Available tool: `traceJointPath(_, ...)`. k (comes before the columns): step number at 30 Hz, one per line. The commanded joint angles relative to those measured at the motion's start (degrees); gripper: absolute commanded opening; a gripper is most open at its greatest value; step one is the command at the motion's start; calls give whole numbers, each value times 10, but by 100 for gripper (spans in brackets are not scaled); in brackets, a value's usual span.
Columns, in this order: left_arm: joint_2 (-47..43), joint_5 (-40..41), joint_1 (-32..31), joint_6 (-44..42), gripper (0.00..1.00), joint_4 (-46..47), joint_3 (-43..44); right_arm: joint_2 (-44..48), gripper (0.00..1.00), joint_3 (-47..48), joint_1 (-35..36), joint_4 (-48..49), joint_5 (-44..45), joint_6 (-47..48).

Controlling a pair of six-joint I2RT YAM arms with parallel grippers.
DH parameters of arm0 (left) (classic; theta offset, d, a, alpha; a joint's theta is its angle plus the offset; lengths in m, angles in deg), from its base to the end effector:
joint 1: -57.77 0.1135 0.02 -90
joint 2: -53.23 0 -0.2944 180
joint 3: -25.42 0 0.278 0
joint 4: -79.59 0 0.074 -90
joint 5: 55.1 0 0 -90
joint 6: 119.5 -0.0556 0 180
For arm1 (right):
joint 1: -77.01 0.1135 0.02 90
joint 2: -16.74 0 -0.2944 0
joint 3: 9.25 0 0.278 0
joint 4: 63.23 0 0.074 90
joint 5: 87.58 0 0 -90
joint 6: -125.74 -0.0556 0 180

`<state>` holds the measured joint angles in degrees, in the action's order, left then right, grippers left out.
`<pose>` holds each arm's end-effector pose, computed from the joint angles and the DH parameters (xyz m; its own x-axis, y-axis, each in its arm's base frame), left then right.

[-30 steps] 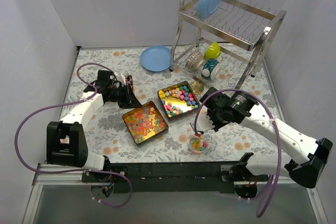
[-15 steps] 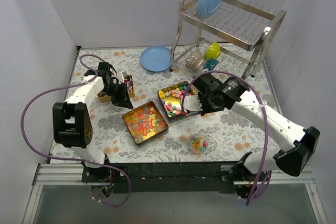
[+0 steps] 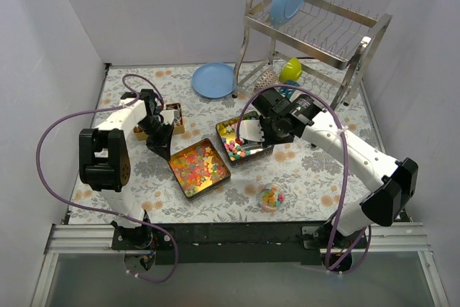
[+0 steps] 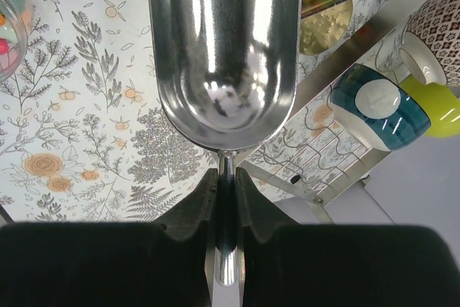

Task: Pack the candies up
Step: Move the storage box to the center of the board.

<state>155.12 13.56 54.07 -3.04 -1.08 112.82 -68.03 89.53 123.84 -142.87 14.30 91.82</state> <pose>0.3365 -0.0420 0.2067 -0.9020 -0.3576 0.2420 -0.4183 0.8627 -0.2844 0.2245 0.2225 0.3570 0.1962 -0.9777 -0.0747 -0.8830 -0.1431 -0.4470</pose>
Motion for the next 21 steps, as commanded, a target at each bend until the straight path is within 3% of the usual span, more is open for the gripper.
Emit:
traceJointPath(1,-53,67,2,-56,0,22,-37,-17,1,52,-7,13,-18,-14)
traceJointPath(8,-74,51,18,-55,0,41,-48,-48,1,86,-9,9,-27,-25)
traceJointPath(12,-79,93,36,-79,0,57,-66,-51,1,88,-10,8,-24,-25)
traceJointPath(21,-75,122,198,-169,0,98,-77,-56,1,94,-15,8,-22,-29)
